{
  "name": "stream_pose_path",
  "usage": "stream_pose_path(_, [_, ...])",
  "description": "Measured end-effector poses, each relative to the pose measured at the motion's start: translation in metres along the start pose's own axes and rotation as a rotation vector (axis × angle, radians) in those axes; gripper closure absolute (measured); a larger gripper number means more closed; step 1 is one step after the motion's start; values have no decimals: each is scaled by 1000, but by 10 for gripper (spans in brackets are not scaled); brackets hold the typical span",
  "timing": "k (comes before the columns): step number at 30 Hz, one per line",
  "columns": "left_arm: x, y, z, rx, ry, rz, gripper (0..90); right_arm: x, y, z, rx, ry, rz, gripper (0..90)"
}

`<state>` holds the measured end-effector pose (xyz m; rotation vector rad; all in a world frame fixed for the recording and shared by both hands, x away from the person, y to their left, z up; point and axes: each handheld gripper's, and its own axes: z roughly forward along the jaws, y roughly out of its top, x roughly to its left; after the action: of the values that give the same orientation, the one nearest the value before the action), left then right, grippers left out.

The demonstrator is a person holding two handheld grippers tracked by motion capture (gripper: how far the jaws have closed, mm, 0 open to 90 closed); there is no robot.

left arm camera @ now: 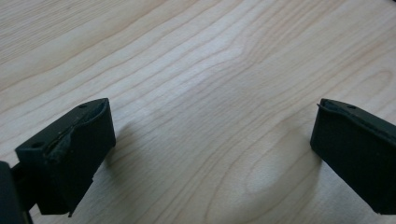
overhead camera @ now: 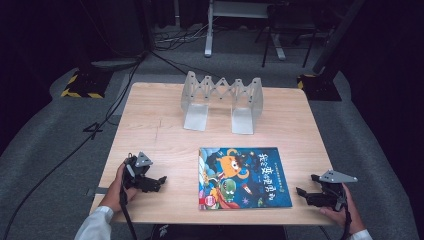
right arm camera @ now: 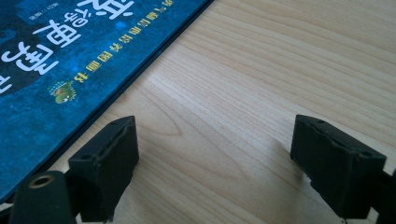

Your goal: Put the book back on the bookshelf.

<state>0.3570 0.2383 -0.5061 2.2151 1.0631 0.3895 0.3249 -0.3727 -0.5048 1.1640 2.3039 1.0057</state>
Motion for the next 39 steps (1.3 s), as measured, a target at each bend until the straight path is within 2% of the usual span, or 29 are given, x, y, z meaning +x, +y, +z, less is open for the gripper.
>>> stream_pose_path(2, [-5, 0, 1, -5, -28, 42, 4, -1, 0, 0, 1, 0, 1, 152])
stream_pose_path(3, [-5, 0, 1, -5, -28, 42, 4, -1, 0, 0, 1, 0, 1, 152])
stream_pose_path(5, [-9, 1, 1, 1, -61, 61, 3, 0, 0, 0, 2, -1, 2, 153])
stream_pose_path(9, [-14, 2, 2, 1, -75, 72, 1, 1, 0, 0, 6, 7, -3, 154])
stream_pose_path(11, [-16, 2, 2, 1, -73, 65, 1, 1, 0, -1, 7, 8, -3, 155])
stream_pose_path(16, [-20, 5, 4, 1, -107, 114, 4, 4, 0, -2, 7, 21, -21, 192])
stream_pose_path(18, [-21, 8, 6, -17, -132, 137, 40, 5, 0, -3, 7, 16, -32, 195])
stream_pose_path(20, [-23, 13, 8, -26, -146, 149, 139, 6, 1, -3, 8, 8, -38, 203])
stream_pose_path(22, [-26, 20, 11, -30, -156, 166, 206, 8, 1, -4, 3, 19, -33, 208])
stream_pose_path(24, [-28, 29, 17, -40, -156, 168, 157, 12, 3, -7, -20, 59, -24, 208])
stream_pose_path(26, [-30, 37, 22, -50, -174, 171, 185, 18, 6, -9, -32, 70, -43, 209])
stream_pose_path(28, [-33, 48, 27, -63, -188, 181, 185, 27, 8, -9, -46, 106, -64, 215])
stream_pose_path(29, [-35, 52, 29, -83, -195, 183, 184, 31, 8, -9, -40, 112, -79, 215])
stream_pose_path(31, [-36, 61, 33, -92, -226, 182, 183, 39, 8, -8, -34, 121, -106, 216])
stream_pose_path(33, [-39, 72, 41, -96, -220, 201, 176, 46, 8, -7, -29, 134, -121, 217])
stream_pose_path(37, [-44, 91, 56, -105, -245, 208, 175, 54, 7, -6, -25, 151, -135, 217])
stream_pose_path(39, [-47, 99, 63, -103, -257, 215, 174, 58, 5, -5, -20, 162, -126, 216])
